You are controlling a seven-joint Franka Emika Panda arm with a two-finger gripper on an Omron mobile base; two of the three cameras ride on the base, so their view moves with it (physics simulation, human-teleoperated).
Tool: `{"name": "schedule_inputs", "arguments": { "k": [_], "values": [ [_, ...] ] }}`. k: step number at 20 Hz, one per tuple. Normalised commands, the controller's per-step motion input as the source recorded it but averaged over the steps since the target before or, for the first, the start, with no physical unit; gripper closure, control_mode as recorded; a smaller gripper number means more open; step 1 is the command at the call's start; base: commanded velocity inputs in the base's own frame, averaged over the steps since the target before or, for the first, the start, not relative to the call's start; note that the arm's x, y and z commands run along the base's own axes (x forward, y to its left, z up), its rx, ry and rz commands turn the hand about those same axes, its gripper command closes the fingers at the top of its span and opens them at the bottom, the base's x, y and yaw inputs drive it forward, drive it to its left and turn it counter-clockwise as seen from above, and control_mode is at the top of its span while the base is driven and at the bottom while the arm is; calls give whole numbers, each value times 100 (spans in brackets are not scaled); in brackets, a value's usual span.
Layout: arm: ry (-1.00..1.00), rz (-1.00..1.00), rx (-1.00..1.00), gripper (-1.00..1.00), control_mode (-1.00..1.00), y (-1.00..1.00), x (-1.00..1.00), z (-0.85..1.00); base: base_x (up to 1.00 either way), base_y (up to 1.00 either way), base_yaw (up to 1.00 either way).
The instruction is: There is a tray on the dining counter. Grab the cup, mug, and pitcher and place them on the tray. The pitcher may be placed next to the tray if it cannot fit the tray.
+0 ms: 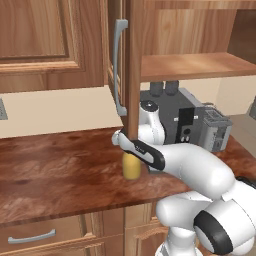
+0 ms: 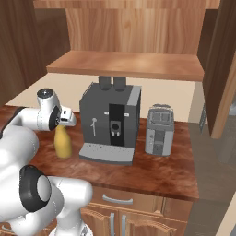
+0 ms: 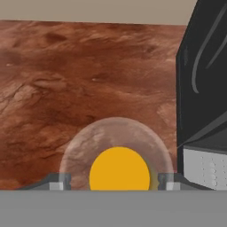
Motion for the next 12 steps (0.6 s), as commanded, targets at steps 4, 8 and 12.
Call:
{"name": "schedule_inputs", "arguments": {
  "k": [4,8,12],
  "values": [
    [-1,0,0,100,-100,-5,-14,0,0,0,0],
    [-6,0,0,100,-100,-11,-39,0,0,0,0],
    [-9,0,0,100,-100,-17,-55,0,0,0,0]
  ]
}}
